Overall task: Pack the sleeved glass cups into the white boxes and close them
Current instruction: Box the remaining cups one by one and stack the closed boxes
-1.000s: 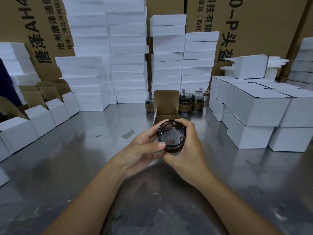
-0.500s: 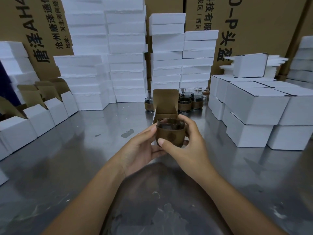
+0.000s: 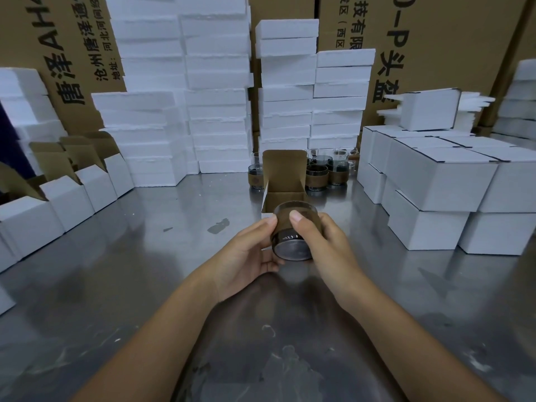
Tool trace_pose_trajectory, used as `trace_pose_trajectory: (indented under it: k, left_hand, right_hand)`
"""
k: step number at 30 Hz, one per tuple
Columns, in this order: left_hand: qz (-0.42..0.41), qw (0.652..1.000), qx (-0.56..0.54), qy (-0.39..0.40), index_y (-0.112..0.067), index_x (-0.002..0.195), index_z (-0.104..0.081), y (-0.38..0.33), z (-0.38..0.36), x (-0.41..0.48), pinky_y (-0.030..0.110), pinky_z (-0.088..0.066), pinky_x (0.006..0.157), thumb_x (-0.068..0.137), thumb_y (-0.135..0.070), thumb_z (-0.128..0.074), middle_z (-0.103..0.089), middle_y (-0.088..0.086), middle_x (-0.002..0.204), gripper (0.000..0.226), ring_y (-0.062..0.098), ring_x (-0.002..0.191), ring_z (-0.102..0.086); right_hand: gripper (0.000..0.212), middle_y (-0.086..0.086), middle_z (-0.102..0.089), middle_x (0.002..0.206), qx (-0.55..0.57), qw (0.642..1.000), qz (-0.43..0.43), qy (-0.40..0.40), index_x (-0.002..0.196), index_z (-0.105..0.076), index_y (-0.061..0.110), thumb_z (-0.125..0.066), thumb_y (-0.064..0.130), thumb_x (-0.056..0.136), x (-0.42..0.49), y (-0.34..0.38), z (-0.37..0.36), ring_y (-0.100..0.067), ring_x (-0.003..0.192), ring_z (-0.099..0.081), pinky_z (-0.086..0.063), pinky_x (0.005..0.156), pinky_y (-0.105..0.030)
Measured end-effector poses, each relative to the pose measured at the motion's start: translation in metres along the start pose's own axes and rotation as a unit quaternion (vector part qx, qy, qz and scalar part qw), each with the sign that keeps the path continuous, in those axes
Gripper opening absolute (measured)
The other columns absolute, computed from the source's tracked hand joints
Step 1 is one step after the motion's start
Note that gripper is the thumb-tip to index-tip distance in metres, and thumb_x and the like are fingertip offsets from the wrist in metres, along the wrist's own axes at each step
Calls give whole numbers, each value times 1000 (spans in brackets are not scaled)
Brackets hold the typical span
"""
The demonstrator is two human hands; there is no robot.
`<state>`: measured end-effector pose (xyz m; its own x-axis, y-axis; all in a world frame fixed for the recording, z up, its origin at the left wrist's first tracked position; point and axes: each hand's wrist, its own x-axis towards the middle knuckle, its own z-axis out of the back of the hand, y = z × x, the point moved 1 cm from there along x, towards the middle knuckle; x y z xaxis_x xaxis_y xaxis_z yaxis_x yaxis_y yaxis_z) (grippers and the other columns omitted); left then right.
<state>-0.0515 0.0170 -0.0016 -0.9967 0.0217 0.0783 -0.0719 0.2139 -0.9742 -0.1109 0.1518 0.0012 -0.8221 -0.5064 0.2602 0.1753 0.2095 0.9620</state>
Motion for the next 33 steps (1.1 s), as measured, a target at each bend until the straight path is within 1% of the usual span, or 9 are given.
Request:
trace_pose_trajectory:
  k: [3,6,10,14,20,23,26,28,33]
  left_hand:
    - [-1,1000,-2,-2,-30,108,-68,-1,-1,-1,22,-48,65,79,-53,-58,-67,2,95,38,10,73,-60]
    - [1,1000,5,-3,-32,106,-69,-2,-3,-2,22,-49,66,76,-54,-60,-68,1,96,39,10,75,-61]
    - [-16,1000,2,-25,-25,111,-68,-4,-1,-2,23,-51,70,79,-49,-60,-70,3,100,40,12,85,-66]
    - [-63,996,15,-59,-15,124,-60,-8,0,-4,32,-50,93,81,-46,-61,-65,9,121,52,21,113,-61]
    - [-93,990,18,-109,-14,129,-55,-11,-1,-5,35,-47,99,76,-35,-66,-63,8,124,57,21,118,-58]
    - [-101,981,42,-160,-19,122,-61,-12,-4,-5,33,-52,91,65,-41,-70,-65,5,121,62,19,113,-60]
    - [-134,954,145,-227,-25,112,-65,-12,-4,-2,20,-51,70,80,-35,-61,-67,1,96,33,13,85,-62]
    - [-162,907,267,-282,-29,112,-62,-10,-3,0,10,-46,61,92,-24,-54,-61,-5,80,22,10,73,-57]
    - [-169,818,469,-286,-37,127,-50,-1,-1,1,3,-38,61,94,-28,-52,-46,-8,86,34,7,75,-49]
  right_hand:
    - [44,7,-72,90,-14,1000,-8,-9,95,-63,27,-65,59,65,2,-2,0,-9,87,-69,-53,81,-30]
    - [47,7,-72,89,-19,1000,-7,-10,94,-62,27,-65,61,62,1,-1,0,-8,86,-68,-53,79,-28]
    - [47,8,-69,89,-3,999,37,-18,99,-58,24,-75,50,64,-2,3,-2,2,78,-67,-47,62,-9]
    - [75,8,-64,105,0,996,86,-25,117,-50,25,-80,41,51,-4,5,-1,4,89,-65,-49,67,-11]
    - [71,35,-58,105,-65,986,150,-33,115,-46,35,-87,18,60,-4,4,3,11,106,-54,-48,78,-9]
    - [73,38,-55,106,-86,980,174,-47,115,-44,37,-87,16,61,-4,4,3,13,106,-52,-43,79,-4]
    - [73,33,-52,111,-107,974,188,-61,116,-43,41,-87,18,61,-3,4,4,13,109,-49,-41,82,-2]
    - [72,31,-51,114,-110,972,196,-66,115,-44,42,-86,19,62,-3,5,5,12,110,-48,-39,81,-1]
    - [73,40,-48,112,-147,963,215,-65,118,-42,44,-86,24,63,-4,8,6,13,114,-45,-35,94,-4]
